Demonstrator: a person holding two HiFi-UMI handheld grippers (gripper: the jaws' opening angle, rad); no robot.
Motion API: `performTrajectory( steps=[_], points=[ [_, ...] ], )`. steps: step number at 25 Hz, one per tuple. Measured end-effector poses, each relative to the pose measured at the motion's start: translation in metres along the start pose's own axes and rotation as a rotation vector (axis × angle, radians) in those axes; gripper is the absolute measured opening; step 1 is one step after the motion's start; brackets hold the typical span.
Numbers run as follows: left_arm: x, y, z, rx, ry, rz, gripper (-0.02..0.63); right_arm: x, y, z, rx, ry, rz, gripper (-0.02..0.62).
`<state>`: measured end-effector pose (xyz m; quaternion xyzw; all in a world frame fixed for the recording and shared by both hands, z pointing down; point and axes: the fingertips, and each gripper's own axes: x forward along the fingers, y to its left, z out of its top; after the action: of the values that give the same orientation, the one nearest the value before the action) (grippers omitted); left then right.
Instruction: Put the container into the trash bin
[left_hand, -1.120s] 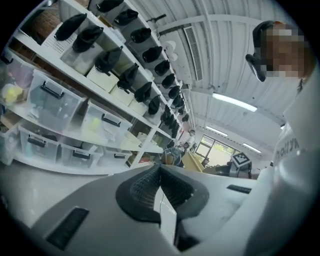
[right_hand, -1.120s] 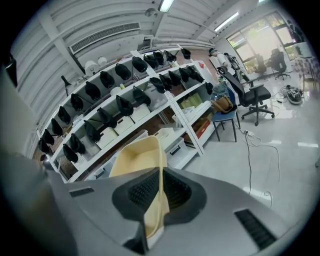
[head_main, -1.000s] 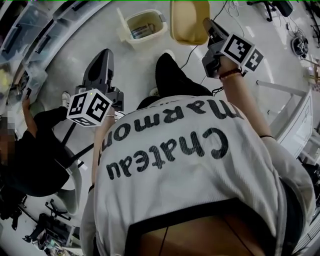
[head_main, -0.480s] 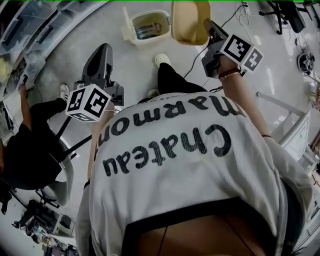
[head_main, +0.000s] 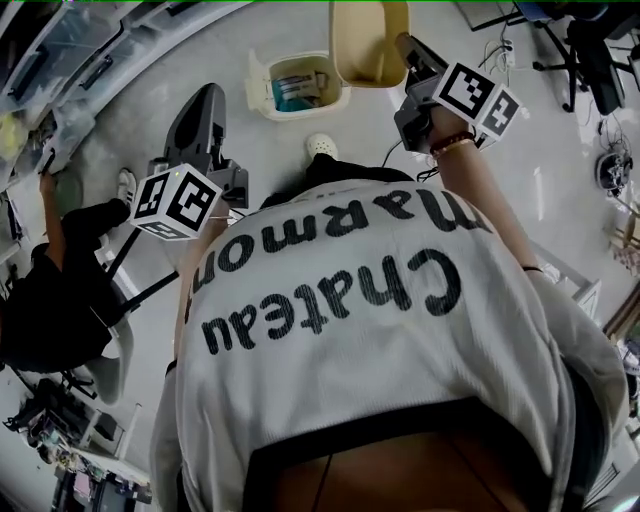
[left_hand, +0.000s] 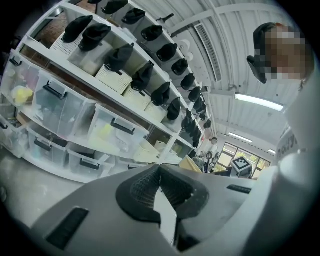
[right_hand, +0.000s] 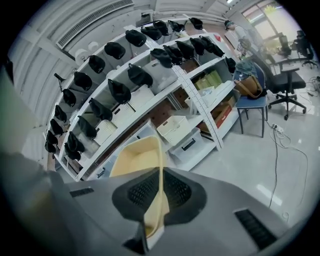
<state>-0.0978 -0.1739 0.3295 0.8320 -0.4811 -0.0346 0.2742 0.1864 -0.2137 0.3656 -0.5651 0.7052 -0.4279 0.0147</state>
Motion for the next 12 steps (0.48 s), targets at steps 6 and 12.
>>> performTrajectory(
  steps=[6, 12],
  points=[
    [0.033, 0.025, 0.003, -0.034, -0.022, 0.095, 0.023, 0.066, -0.010, 0.015, -0.040, 0.094, 0.048, 0.038],
    [0.045, 0.047, -0.011, -0.033, 0.011, 0.179, 0.023, 0.116, -0.034, 0.001, -0.047, 0.185, 0.040, 0.038]
  ],
)
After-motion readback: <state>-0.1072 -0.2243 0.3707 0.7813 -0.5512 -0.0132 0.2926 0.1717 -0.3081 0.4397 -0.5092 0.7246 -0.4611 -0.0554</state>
